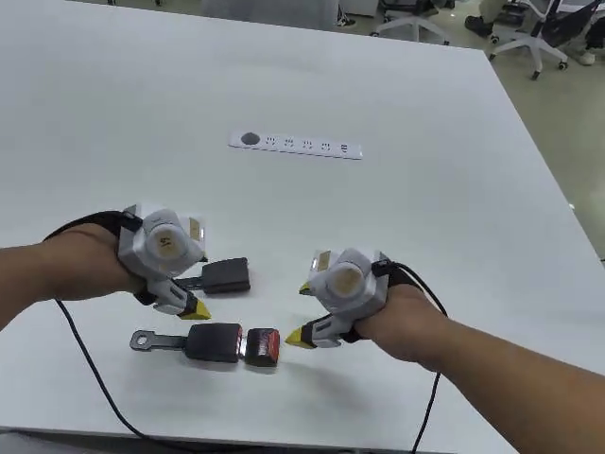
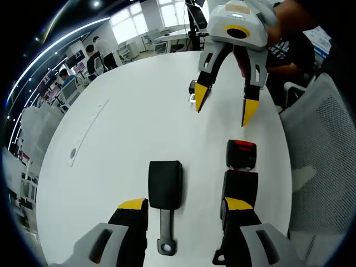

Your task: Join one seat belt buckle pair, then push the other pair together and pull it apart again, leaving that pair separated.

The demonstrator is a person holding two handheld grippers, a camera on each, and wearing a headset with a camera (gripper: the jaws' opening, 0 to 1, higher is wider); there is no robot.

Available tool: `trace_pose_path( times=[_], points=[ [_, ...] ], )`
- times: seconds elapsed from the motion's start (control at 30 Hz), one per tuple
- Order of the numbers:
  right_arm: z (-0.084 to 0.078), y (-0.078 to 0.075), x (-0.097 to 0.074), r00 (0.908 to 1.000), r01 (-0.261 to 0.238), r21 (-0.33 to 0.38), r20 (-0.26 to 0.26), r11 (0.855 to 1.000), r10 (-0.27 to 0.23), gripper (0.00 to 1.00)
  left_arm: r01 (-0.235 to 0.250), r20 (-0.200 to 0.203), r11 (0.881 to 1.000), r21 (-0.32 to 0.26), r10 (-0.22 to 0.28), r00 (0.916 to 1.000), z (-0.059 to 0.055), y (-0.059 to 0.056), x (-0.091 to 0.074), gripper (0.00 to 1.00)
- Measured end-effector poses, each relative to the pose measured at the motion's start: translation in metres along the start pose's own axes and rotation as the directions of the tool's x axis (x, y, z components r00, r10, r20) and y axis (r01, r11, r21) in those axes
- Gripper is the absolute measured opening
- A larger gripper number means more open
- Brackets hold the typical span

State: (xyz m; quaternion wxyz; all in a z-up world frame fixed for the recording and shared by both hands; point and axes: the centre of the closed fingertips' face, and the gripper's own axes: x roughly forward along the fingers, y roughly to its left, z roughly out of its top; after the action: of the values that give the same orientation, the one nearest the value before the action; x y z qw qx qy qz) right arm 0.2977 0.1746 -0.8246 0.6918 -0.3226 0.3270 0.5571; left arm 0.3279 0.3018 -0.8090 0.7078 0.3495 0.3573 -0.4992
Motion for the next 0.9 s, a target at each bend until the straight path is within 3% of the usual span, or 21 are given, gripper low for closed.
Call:
trace_pose_path(
  times=[0.03,0.13,0.37,0.47,0.73,0.83,0.9],
  points=[
    [-0.005,-0.007,-0.003,0.9999,0.011,-0.001,-0.006,1.0,-0.011,0.48,-0.009,-0.001,1.0,-0.011,0.009,1.0,0.0,0.007,0.003,0.55],
    [-0.018,-0.021,-0.009,0.9994,0.029,0.01,-0.019,1.0,-0.029,0.48,-0.022,-0.005,0.999,-0.026,0.022,0.9998,0.001,0.013,0.006,0.55],
    [-0.058,-0.051,-0.022,0.9953,0.08,0.069,-0.06,0.994,-0.076,0.48,0.011,-0.048,1.0,0.027,-0.01,0.9988,-0.002,0.017,0.019,0.51],
    [-0.073,-0.061,-0.032,0.9928,0.104,0.095,-0.069,0.99,-0.098,0.48,0.045,-0.042,0.999,0.006,-0.045,0.9981,-0.001,0.012,0.025,0.52],
    [-0.104,-0.073,-0.04,0.988,0.109,0.093,-0.119,0.99,-0.098,0.48,0.079,-0.062,0.997,0.023,-0.077,0.9951,-0.002,0.012,0.035,0.51],
    [-0.116,-0.07,-0.038,0.9875,0.091,0.101,-0.138,0.991,-0.076,0.48,0.089,-0.053,0.995,0.053,-0.086,0.9948,-0.002,0.011,0.036,0.48],
    [-0.117,-0.068,-0.038,0.9885,0.08,0.103,-0.136,0.991,-0.066,0.46,0.092,-0.068,0.995,0.049,-0.088,0.9937,-0.005,0.011,0.037,0.47]
  ],
)
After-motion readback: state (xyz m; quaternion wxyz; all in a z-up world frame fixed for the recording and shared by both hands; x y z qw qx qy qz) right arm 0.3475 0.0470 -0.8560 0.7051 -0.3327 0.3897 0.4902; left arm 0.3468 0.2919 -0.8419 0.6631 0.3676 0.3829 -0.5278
